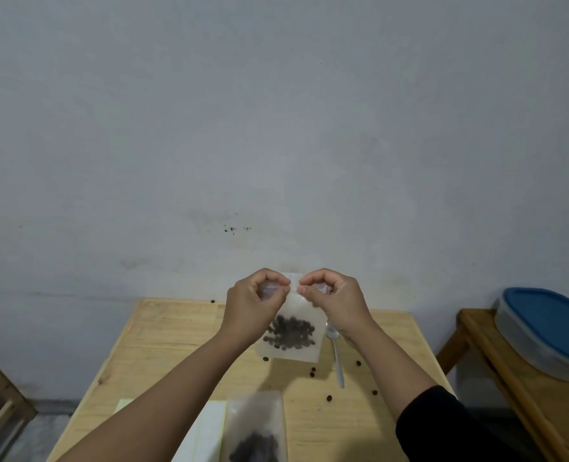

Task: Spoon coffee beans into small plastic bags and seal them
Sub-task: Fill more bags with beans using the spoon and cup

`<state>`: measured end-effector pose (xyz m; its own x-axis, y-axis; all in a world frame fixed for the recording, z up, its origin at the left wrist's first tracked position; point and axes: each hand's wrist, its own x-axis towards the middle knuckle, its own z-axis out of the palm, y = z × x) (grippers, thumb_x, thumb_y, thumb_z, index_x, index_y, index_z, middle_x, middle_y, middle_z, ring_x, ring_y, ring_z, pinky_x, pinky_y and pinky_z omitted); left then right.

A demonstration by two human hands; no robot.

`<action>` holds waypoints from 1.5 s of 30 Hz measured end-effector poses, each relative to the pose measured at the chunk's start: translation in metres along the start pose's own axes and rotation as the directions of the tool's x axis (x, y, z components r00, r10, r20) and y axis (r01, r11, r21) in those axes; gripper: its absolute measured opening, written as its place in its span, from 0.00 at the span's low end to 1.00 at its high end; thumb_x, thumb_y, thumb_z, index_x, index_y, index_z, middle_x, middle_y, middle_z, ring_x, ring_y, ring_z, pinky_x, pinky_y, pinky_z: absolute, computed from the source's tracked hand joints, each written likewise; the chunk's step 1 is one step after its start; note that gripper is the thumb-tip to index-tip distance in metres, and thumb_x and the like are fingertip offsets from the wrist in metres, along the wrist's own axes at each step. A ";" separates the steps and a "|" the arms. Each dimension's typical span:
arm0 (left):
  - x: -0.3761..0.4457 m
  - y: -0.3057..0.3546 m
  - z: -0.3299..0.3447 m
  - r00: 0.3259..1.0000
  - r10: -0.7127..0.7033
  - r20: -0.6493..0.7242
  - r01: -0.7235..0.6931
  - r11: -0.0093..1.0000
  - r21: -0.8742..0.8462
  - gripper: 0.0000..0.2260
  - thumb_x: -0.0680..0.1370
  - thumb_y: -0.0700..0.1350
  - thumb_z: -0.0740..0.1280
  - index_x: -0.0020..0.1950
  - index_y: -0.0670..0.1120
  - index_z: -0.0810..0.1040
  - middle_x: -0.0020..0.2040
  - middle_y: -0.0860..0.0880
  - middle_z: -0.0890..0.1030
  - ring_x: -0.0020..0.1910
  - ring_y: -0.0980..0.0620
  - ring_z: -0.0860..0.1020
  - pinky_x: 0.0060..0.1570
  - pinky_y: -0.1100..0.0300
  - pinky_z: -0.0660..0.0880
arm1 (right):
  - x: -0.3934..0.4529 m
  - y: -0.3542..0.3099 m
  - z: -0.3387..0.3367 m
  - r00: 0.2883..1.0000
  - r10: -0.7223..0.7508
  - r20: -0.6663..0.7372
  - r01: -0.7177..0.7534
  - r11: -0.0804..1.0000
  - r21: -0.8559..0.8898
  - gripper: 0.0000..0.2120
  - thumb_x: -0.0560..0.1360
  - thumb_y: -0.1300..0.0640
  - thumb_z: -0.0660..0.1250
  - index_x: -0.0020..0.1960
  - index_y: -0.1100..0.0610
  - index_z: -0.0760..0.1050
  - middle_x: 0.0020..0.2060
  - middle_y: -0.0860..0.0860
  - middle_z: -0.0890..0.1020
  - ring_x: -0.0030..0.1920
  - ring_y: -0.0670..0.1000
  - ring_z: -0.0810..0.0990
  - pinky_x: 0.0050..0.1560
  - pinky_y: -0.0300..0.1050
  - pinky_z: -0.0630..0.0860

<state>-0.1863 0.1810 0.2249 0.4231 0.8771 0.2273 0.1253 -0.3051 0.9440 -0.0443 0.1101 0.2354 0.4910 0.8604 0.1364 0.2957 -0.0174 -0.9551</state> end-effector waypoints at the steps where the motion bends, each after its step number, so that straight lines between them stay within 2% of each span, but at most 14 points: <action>1: 0.001 0.000 -0.001 1.000 -0.005 -0.002 0.005 1.000 0.006 0.03 0.73 0.43 0.71 0.41 0.51 0.81 0.39 0.56 0.83 0.39 0.63 0.80 0.39 0.71 0.74 | -0.001 0.000 0.001 1.000 0.011 0.006 -0.012 1.000 0.013 0.03 0.69 0.59 0.74 0.39 0.54 0.81 0.36 0.44 0.81 0.35 0.42 0.74 0.43 0.41 0.74; 5: -0.002 -0.004 -0.005 1.000 -0.022 0.009 0.022 1.000 0.003 0.03 0.72 0.43 0.72 0.40 0.51 0.80 0.37 0.57 0.82 0.34 0.62 0.77 0.34 0.72 0.71 | -0.003 0.001 0.009 1.000 0.023 0.017 -0.023 0.999 0.045 0.03 0.69 0.62 0.73 0.38 0.56 0.80 0.35 0.44 0.81 0.32 0.37 0.75 0.42 0.37 0.72; 10: -0.008 -0.014 -0.009 0.999 -0.026 0.031 0.026 1.000 -0.015 0.02 0.73 0.45 0.72 0.41 0.49 0.80 0.29 0.61 0.76 0.25 0.62 0.70 0.29 0.72 0.66 | -0.009 0.006 0.020 0.997 0.069 0.031 -0.072 0.993 0.093 0.04 0.69 0.61 0.73 0.39 0.54 0.80 0.37 0.43 0.81 0.35 0.40 0.75 0.43 0.37 0.73; 14: -0.010 -0.034 -0.016 0.992 -0.113 -0.054 0.111 0.993 -0.038 0.01 0.74 0.47 0.71 0.43 0.53 0.81 0.38 0.60 0.80 0.33 0.59 0.72 0.37 0.66 0.71 | -0.022 0.025 0.032 0.981 0.168 0.099 -0.169 0.986 -0.001 0.04 0.70 0.57 0.73 0.42 0.48 0.82 0.40 0.42 0.82 0.44 0.45 0.78 0.51 0.40 0.76; 17: -0.019 -0.062 -0.020 0.980 -0.199 -0.006 0.199 0.980 -0.001 0.01 0.74 0.47 0.70 0.45 0.53 0.81 0.42 0.59 0.81 0.39 0.56 0.75 0.43 0.62 0.72 | -0.039 0.047 0.044 0.966 0.240 0.095 -0.243 0.970 0.019 0.06 0.70 0.63 0.72 0.41 0.52 0.82 0.37 0.42 0.80 0.41 0.43 0.78 0.44 0.30 0.74; 19: -0.034 -0.085 -0.021 0.964 -0.254 0.073 0.251 0.967 0.050 0.03 0.75 0.47 0.70 0.48 0.53 0.80 0.46 0.60 0.80 0.44 0.57 0.77 0.45 0.65 0.72 | -0.050 0.066 0.053 0.947 0.310 0.082 -0.314 0.948 0.044 0.06 0.70 0.64 0.71 0.43 0.54 0.82 0.40 0.46 0.83 0.43 0.44 0.80 0.43 0.30 0.74; 23: -0.073 -0.130 -0.018 0.910 -0.379 0.167 0.343 0.916 0.209 0.09 0.74 0.42 0.70 0.52 0.53 0.79 0.46 0.59 0.78 0.40 0.55 0.76 0.39 0.67 0.69 | -0.075 0.111 0.074 0.882 0.471 0.025 -0.470 0.882 -0.022 0.05 0.69 0.63 0.73 0.41 0.53 0.82 0.39 0.51 0.84 0.42 0.49 0.81 0.45 0.36 0.76; 28: -0.092 -0.163 -0.010 0.868 -0.457 0.193 0.361 0.849 0.387 0.13 0.74 0.41 0.68 0.57 0.51 0.79 0.41 0.49 0.81 0.38 0.52 0.76 0.39 0.64 0.70 | -0.095 0.146 0.096 0.850 0.526 -0.039 -0.525 0.837 -0.158 0.06 0.71 0.62 0.69 0.47 0.58 0.82 0.40 0.50 0.83 0.41 0.45 0.78 0.35 0.22 0.68; 30: -0.095 -0.171 -0.007 0.863 -0.473 0.178 0.356 0.818 0.451 0.14 0.74 0.40 0.67 0.58 0.50 0.78 0.52 0.47 0.82 0.49 0.49 0.79 0.49 0.62 0.71 | -0.097 0.147 0.098 0.853 0.520 -0.030 -0.511 0.823 -0.249 0.10 0.72 0.61 0.67 0.52 0.58 0.81 0.47 0.51 0.83 0.46 0.46 0.77 0.41 0.23 0.69; 32: -0.097 -0.177 -0.007 0.867 -0.475 0.150 0.355 0.800 0.483 0.14 0.74 0.40 0.67 0.59 0.46 0.77 0.59 0.46 0.79 0.58 0.47 0.76 0.57 0.62 0.69 | -0.100 0.147 0.094 0.883 0.469 -0.021 -0.440 0.810 -0.389 0.13 0.73 0.61 0.65 0.57 0.58 0.79 0.56 0.53 0.81 0.56 0.49 0.76 0.56 0.34 0.70; 36: -0.094 -0.177 0.002 0.910 -0.363 0.200 0.198 0.804 0.560 0.13 0.74 0.38 0.66 0.58 0.42 0.76 0.62 0.44 0.75 0.62 0.46 0.72 0.61 0.60 0.65 | -0.104 0.151 0.069 0.901 0.433 0.017 -0.335 0.720 -0.608 0.19 0.75 0.58 0.62 0.65 0.59 0.72 0.67 0.55 0.71 0.67 0.52 0.68 0.66 0.38 0.61; 39: -0.089 -0.162 0.024 0.912 -0.261 0.316 0.041 0.825 0.563 0.14 0.75 0.38 0.64 0.61 0.43 0.74 0.62 0.45 0.73 0.63 0.48 0.70 0.58 0.64 0.64 | -0.111 0.157 0.031 0.877 0.474 0.076 -0.262 0.605 -0.752 0.21 0.78 0.56 0.58 0.70 0.58 0.67 0.72 0.53 0.65 0.72 0.50 0.62 0.70 0.40 0.57; 43: -0.087 -0.137 0.072 0.814 -0.130 0.566 -0.236 0.816 0.527 0.16 0.77 0.40 0.62 0.65 0.44 0.71 0.64 0.46 0.71 0.64 0.49 0.68 0.59 0.66 0.64 | -0.130 0.161 -0.033 0.841 0.540 -0.003 -0.298 0.460 -0.836 0.21 0.79 0.59 0.55 0.72 0.57 0.62 0.73 0.51 0.62 0.72 0.51 0.61 0.70 0.45 0.61; 45: -0.090 -0.127 0.103 0.785 -0.132 0.606 -0.287 0.789 0.543 0.18 0.78 0.43 0.61 0.68 0.45 0.68 0.65 0.47 0.69 0.64 0.50 0.68 0.60 0.63 0.67 | -0.139 0.160 -0.066 0.829 0.552 -0.093 -0.362 0.401 -0.842 0.22 0.79 0.58 0.56 0.72 0.57 0.61 0.73 0.51 0.62 0.71 0.51 0.62 0.69 0.45 0.62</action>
<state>-0.1478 0.1029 0.0597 0.8591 0.5037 -0.0907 0.4649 -0.6938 0.5500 -0.0116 -0.0458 0.0807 0.6464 0.6560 -0.3896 0.6308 -0.7468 -0.2109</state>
